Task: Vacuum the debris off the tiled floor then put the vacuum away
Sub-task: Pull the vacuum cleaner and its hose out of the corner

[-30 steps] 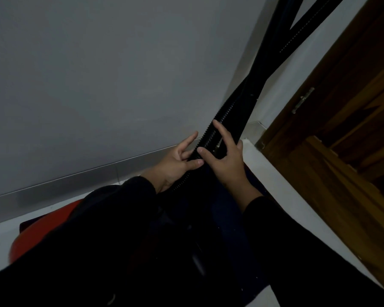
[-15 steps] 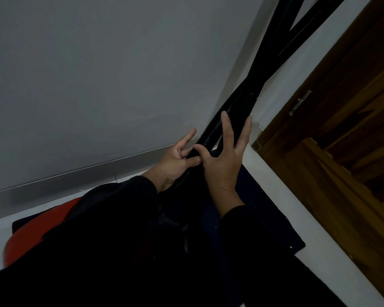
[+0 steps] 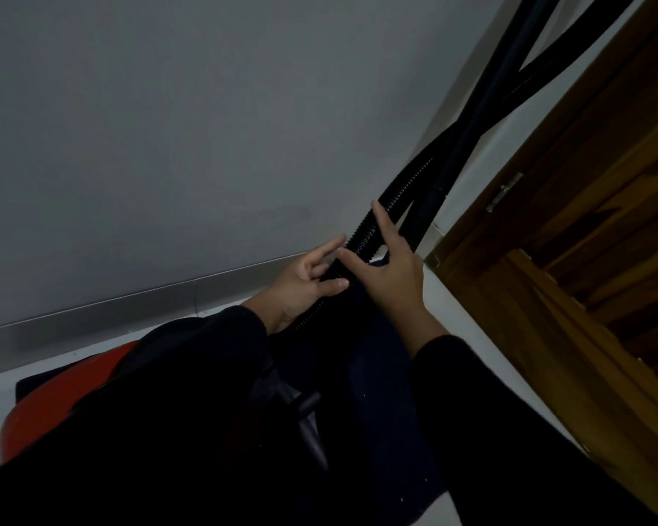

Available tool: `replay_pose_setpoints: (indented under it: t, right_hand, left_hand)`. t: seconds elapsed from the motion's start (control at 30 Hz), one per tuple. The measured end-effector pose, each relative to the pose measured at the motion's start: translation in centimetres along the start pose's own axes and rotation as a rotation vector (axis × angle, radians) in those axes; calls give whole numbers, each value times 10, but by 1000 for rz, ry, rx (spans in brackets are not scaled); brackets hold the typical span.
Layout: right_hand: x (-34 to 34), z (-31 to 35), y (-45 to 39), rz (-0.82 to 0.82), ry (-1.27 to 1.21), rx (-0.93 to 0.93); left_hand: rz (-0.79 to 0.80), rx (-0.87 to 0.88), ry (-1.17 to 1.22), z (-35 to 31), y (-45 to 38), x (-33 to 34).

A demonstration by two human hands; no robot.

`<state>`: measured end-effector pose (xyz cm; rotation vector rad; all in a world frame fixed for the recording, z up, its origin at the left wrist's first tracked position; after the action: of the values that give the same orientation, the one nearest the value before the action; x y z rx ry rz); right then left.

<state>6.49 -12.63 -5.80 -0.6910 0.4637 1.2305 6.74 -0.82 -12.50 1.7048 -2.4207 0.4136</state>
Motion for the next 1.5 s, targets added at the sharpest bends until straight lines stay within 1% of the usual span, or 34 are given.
replay_pose_setpoints:
  t: [0.07, 0.17, 0.33, 0.47, 0.57, 0.7, 0.77, 0.83, 0.97, 1.03, 1.13, 1.3, 1.4, 1.5]
  right_hand:
    - [-2, -2, -8, 134, -7, 16]
    - [-1, -3, -13, 229, -10, 38]
    - [2, -10, -16, 212, -38, 98]
    - [5, -11, -15, 175, -82, 138]
    - [8, -7, -10, 171, -111, 173]
    - [9, -4, 0, 173, -144, 225]
    - [11, -3, 5, 173, -149, 251]
    - [12, -4, 7, 170, -152, 259]
    - [14, -5, 14, 162, -154, 264]
    - [12, -2, 18, 139, -145, 280]
    - [8, -9, 16, 108, -142, 307]
    - [-1, -4, 21, 141, -174, 328]
    - [-22, 6, 30, 143, -194, 345]
    - [-59, 20, 31, 148, -243, 384]
  left_hand:
    - [15, -3, 6, 1, 0, 2]
    - [30, -8, -5, 4, -2, 2]
    - [23, 1, -57, 5, -2, 5]
    - [31, -31, -176, -2, 5, 10]
    - [69, -81, -348, -13, 18, -1]
    - [189, -83, -865, -42, 62, -39]
    - [249, -149, -995, -53, 92, -60]
    - [263, -222, -1059, -60, 121, -79]
    - [144, -230, -1119, -70, 161, -104]
    - [122, -204, -1127, -67, 168, -106]
    - [145, -231, -1114, -60, 168, -104]
    - [136, -316, -1093, -60, 168, -87]
    - [128, -367, -1040, -78, 169, -65]
    - [158, -405, -1040, -112, 168, -39]
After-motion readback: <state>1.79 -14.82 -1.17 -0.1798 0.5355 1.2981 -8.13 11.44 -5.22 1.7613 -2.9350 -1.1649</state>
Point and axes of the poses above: each hand's wrist, its own y-axis away from the middle knuckle, its own x-axis out of the palm, z = x × y, the point moved 7 cm from there along -y, towards the middle knuckle, and after that the axes turned 10 degrees about x, right-handed, at the moved point
